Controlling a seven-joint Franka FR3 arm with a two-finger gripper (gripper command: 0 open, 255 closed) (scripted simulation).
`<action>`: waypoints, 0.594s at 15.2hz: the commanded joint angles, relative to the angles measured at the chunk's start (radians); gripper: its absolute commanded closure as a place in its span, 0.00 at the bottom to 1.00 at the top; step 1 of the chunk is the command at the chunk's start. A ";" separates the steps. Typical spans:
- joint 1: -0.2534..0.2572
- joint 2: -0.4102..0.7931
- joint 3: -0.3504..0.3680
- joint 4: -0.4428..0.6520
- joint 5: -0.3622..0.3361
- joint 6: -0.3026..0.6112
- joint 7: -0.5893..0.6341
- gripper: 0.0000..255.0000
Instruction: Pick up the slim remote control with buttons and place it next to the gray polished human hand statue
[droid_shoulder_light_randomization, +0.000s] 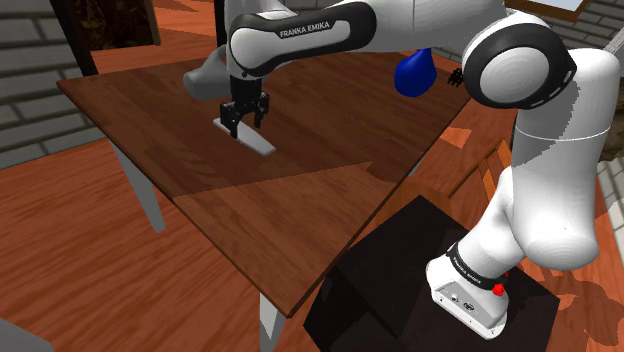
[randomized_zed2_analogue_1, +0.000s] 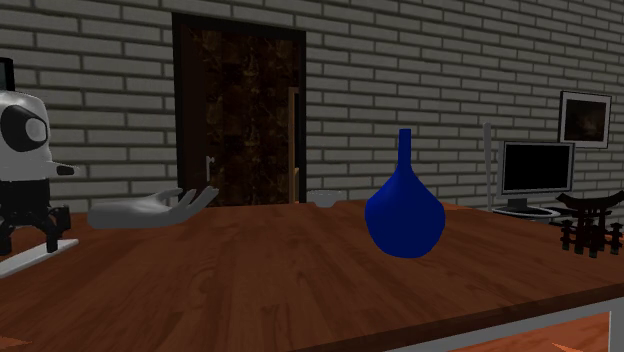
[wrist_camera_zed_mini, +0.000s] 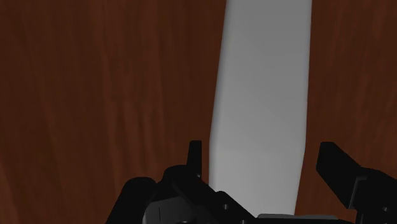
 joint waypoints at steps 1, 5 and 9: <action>0.000 0.000 0.000 0.000 0.000 0.000 0.000 0.00; 0.000 0.000 0.000 0.000 0.000 0.000 0.000 0.00; -0.001 -0.027 -0.002 0.086 -0.004 -0.113 0.003 0.00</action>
